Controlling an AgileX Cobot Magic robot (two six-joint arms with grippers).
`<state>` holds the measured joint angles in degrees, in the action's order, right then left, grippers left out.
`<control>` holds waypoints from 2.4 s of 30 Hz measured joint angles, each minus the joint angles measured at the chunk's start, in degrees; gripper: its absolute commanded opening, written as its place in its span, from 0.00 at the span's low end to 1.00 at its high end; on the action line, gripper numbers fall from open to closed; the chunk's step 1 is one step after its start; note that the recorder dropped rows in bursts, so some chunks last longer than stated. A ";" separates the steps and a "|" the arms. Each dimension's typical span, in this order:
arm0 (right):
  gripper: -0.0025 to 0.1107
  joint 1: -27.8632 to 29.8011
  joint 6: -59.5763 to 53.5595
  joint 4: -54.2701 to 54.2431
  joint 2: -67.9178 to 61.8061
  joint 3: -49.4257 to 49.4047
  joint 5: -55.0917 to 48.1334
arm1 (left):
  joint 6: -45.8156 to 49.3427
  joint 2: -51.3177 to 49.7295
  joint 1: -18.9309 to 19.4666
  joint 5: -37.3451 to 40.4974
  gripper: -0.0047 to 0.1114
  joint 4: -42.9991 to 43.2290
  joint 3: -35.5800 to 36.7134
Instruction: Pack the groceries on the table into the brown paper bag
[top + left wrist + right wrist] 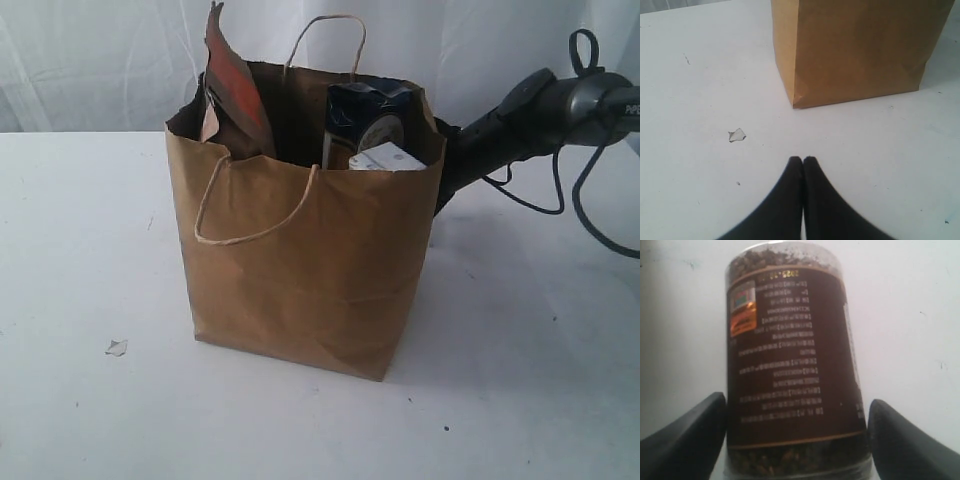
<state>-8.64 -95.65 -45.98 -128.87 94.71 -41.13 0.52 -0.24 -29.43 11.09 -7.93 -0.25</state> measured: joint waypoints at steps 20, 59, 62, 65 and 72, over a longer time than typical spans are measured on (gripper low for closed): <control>0.31 1.58 32.36 7.82 3.47 -4.92 -1.66 | 0.00 0.00 0.00 0.00 0.04 0.00 0.00; 0.52 7.92 39.22 2.40 43.11 -60.17 7.63 | 0.00 0.00 0.00 0.00 0.04 0.00 0.00; 0.55 7.92 39.22 2.40 44.83 -61.25 7.90 | 0.00 0.00 0.00 0.00 0.04 0.00 0.00; 0.58 7.92 39.59 2.26 45.96 -61.93 7.90 | 0.00 0.00 0.00 0.00 0.04 0.00 0.00; 0.61 7.92 40.62 2.26 48.03 -62.80 7.80 | 0.00 0.00 0.00 0.00 0.04 0.00 0.00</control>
<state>-0.72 -55.03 -43.72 -80.84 31.91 -33.33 0.52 -0.24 -29.43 11.09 -7.93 -0.25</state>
